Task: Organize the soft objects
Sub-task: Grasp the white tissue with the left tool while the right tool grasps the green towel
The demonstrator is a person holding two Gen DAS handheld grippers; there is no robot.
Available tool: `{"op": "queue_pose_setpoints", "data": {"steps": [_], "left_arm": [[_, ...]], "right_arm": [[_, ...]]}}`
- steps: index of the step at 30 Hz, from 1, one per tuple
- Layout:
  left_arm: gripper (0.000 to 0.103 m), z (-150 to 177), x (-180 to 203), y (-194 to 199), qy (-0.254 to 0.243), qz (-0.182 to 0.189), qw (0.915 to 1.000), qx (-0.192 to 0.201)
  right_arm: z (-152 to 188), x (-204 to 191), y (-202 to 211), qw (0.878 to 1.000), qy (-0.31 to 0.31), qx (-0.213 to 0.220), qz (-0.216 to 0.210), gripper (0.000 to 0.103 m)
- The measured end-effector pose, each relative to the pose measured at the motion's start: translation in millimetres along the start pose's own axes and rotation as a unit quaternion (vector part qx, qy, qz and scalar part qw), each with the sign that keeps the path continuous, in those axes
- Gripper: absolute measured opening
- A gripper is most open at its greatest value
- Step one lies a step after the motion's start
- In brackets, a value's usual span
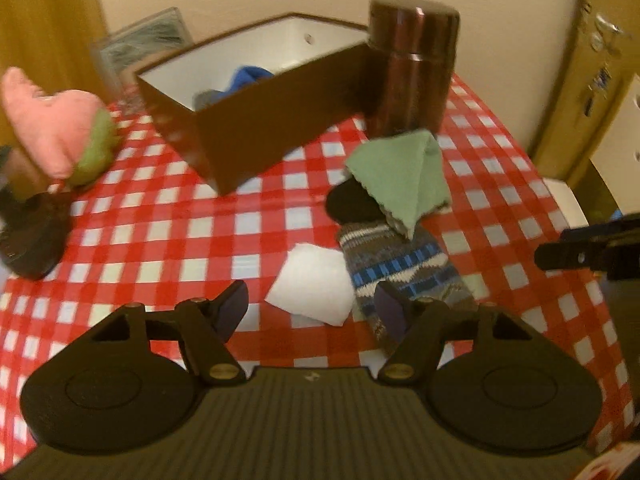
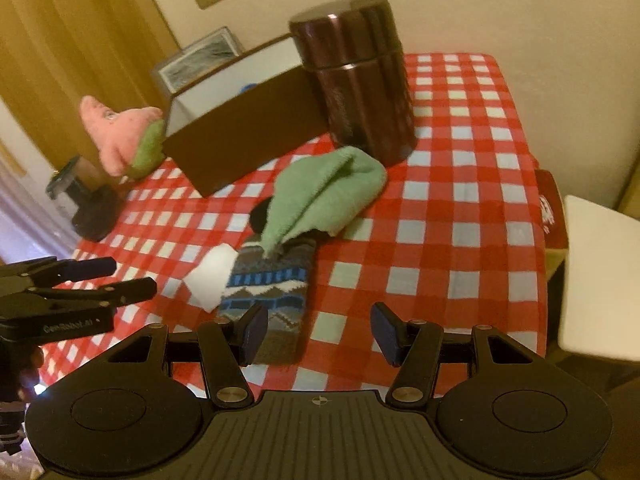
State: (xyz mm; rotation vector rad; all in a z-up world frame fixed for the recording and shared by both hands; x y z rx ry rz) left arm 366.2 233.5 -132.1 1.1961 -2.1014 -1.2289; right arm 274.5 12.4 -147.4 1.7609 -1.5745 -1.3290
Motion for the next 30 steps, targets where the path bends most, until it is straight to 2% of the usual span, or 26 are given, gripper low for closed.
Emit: {"op": "queue_pose_setpoints", "data": {"steps": [5, 15, 19, 25, 27, 30], "left_arm": [[0.068, 5, -2, -30, -0.048, 0.011, 0.9986, -0.02], [0.072, 5, -8, -81, -0.082, 0.033, 0.994, -0.065], [0.075, 0, -10, -98, -0.084, 0.039, 0.9928, -0.076], [0.078, -9, -14, -109, -0.082, 0.064, 0.9922, -0.069], [0.076, -12, -16, -112, -0.081, 0.074, 0.9916, -0.068], [0.065, -14, -16, -113, -0.088, 0.083, 0.9908, -0.062]], "right_arm": [[3, 4, -16, 0.999, -0.021, -0.014, 0.02, 0.057], [-2, 8, -45, 0.997, -0.053, -0.035, 0.032, 0.057], [-8, 9, -53, 0.997, -0.06, -0.04, 0.035, 0.057], [-17, 12, -62, 0.996, -0.069, -0.04, 0.041, 0.057], [-19, 13, -64, 0.996, -0.074, -0.039, 0.042, 0.057], [-24, 15, -67, 0.995, -0.081, -0.036, 0.041, 0.057]]}}
Point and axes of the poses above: each gripper's, at about its wrist camera, not at the fingertips, and y roughly against the way its jaws point, x to its right, z to its underside, the point moved 3 cm from there along -y, roughly the way its jaws point, and after that the axes turned 7 degrees about -x, right-handed, at the moved point
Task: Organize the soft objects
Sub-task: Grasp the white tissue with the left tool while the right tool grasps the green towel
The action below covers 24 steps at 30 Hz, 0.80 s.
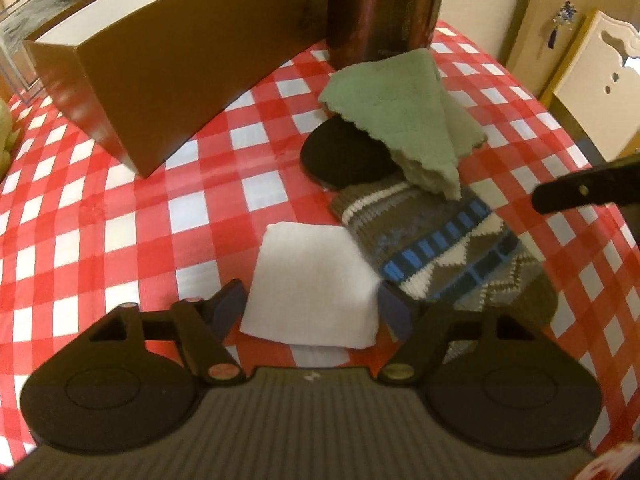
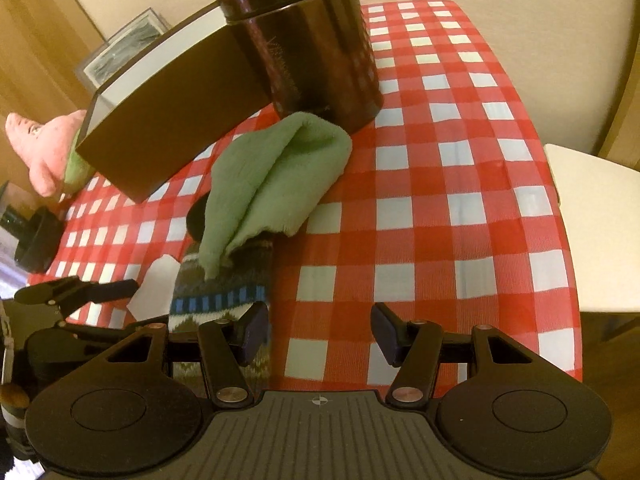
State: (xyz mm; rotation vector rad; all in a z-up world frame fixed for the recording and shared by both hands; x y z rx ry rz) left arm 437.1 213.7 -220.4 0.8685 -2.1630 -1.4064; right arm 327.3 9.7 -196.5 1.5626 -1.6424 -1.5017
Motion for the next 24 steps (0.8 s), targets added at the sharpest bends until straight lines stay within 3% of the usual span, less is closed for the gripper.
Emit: {"op": "queue_pose_setpoints", "data": {"steps": [2, 8, 10, 14, 18, 24], "left_arm": [[0.044, 0, 1, 1, -0.008, 0.006, 0.9999, 0.005], [0.008, -3, -8, 4, -0.007, 0.011, 0.9999, 0.01], [0.008, -4, -14, 4, 0.004, 0.009, 0.9999, 0.008], [0.008, -3, -28, 7, 0.025, -0.033, 0.9991, 0.009], [0.008, -3, -46, 10, 0.067, -0.052, 0.9964, 0.005], [0.008, -4, -56, 10, 0.103, -0.046, 0.9937, -0.001]], "right_arm": [[-3, 0, -1, 1.0, -0.002, 0.001, -0.002, 0.057], [-14, -5, -5, 1.0, 0.002, 0.006, -0.009, 0.057], [-17, -7, -6, 1.0, 0.004, 0.01, -0.014, 0.057], [-29, -11, -6, 0.999, 0.005, 0.03, -0.028, 0.058], [-42, -16, -9, 0.998, 0.001, 0.046, -0.042, 0.079], [-66, -28, -26, 0.997, -0.001, 0.054, -0.056, 0.084]]}}
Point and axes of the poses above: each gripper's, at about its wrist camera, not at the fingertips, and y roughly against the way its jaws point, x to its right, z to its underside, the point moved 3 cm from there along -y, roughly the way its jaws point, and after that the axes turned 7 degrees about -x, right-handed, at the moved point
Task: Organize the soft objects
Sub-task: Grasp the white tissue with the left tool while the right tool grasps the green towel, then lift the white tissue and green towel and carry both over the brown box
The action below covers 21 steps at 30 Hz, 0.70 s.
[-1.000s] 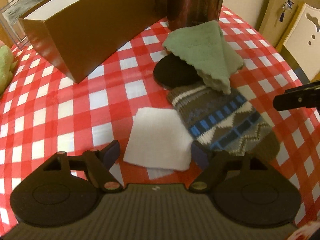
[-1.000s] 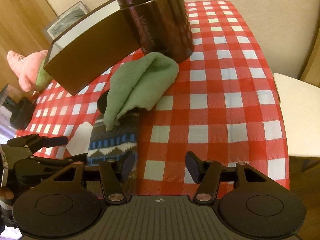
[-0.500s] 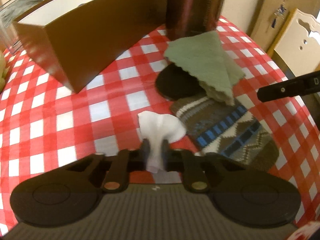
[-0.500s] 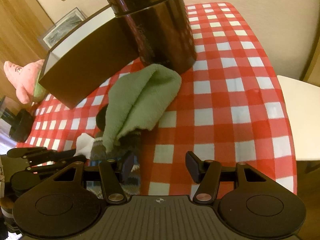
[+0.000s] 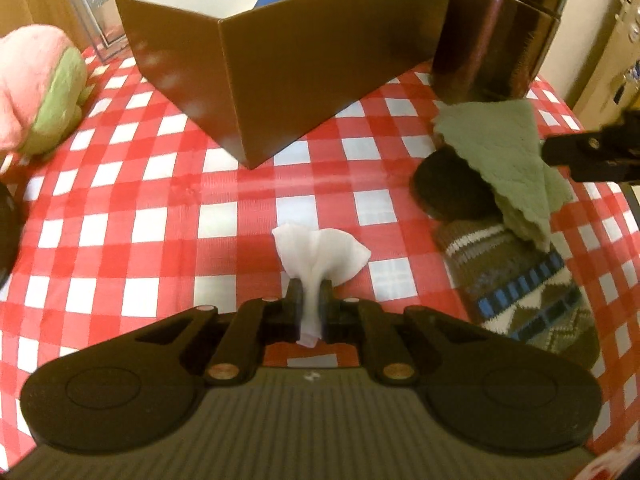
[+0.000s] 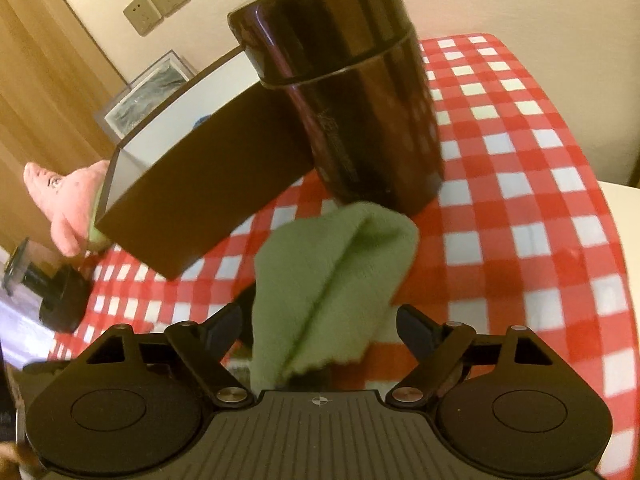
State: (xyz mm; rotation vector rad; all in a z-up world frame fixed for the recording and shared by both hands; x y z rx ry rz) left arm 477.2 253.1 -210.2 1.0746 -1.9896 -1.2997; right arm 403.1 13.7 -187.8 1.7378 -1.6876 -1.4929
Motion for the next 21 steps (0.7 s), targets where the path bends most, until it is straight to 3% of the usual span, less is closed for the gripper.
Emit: {"op": "queue_pose_setpoints", "data": {"steps": [6, 9, 14, 16, 18, 21], "left_arm": [[0.008, -3, 2, -6, 0.012, 0.003, 0.9999, -0.006], [0.008, -3, 1, -7, 0.015, 0.005, 0.9998, -0.007], [0.008, -4, 1, -7, 0.019, 0.006, 0.9998, -0.008], [0.008, -4, 2, -7, 0.018, 0.004, 0.9998, -0.008], [0.008, -5, 3, -8, 0.017, 0.003, 0.9998, -0.009], [0.008, -6, 7, -6, 0.014, 0.004, 0.9999, -0.007]], "right_arm": [[-18, 9, -27, 0.999, -0.033, -0.001, 0.027, 0.084], [-18, 19, -34, 0.998, -0.055, -0.005, 0.019, 0.083], [-16, 21, -34, 0.999, -0.042, 0.002, -0.002, 0.054], [-17, 16, -30, 1.0, -0.023, 0.01, -0.009, 0.035], [-17, 10, -26, 1.0, 0.002, 0.02, -0.01, 0.023], [-16, 4, -16, 0.999, 0.033, 0.033, -0.008, 0.019]]}}
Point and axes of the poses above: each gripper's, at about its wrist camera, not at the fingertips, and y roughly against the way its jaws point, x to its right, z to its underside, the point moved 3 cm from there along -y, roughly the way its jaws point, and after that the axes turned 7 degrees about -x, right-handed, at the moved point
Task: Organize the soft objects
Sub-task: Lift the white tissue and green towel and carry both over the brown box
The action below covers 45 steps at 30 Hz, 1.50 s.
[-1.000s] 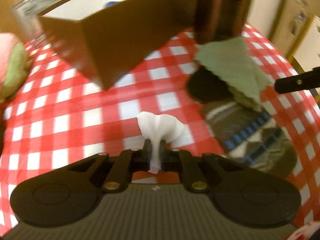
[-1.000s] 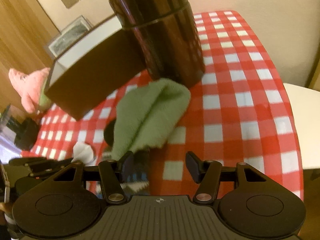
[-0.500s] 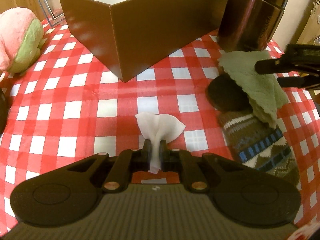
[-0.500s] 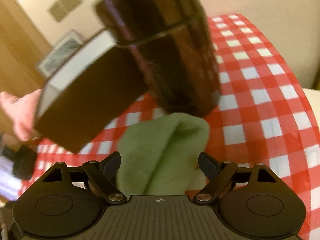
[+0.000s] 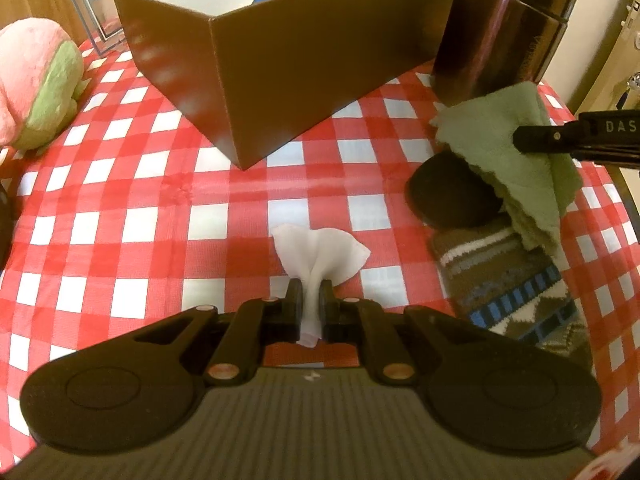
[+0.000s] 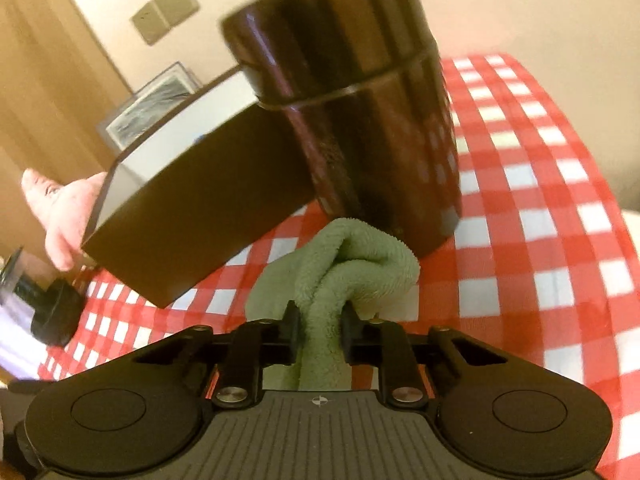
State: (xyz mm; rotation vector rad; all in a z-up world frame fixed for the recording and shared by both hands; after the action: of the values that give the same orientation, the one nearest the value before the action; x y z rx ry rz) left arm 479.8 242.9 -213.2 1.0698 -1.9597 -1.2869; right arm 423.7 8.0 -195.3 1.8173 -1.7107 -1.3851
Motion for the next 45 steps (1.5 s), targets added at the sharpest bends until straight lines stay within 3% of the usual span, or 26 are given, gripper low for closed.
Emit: {"op": "queue_pose_setpoints", "data": {"steps": [12, 25, 38, 45], "left_arm": [[0.008, -6, 6, 36, -0.001, 0.0, 0.9996, 0.027], [0.008, -18, 5, 102, -0.002, -0.014, 0.9969, 0.078], [0.008, -59, -8, 144, -0.015, -0.031, 0.9899, 0.138], [0.008, -97, -23, 150, -0.026, -0.042, 0.9853, 0.164]], "right_arm": [[6, -11, 48, 0.999, 0.036, 0.02, -0.016, 0.018], [20, -48, 88, 0.995, 0.084, -0.003, -0.044, 0.018], [-17, -94, 105, 0.986, 0.147, 0.032, -0.066, 0.018], [-54, -120, 92, 0.979, 0.191, 0.056, -0.054, 0.018]]}}
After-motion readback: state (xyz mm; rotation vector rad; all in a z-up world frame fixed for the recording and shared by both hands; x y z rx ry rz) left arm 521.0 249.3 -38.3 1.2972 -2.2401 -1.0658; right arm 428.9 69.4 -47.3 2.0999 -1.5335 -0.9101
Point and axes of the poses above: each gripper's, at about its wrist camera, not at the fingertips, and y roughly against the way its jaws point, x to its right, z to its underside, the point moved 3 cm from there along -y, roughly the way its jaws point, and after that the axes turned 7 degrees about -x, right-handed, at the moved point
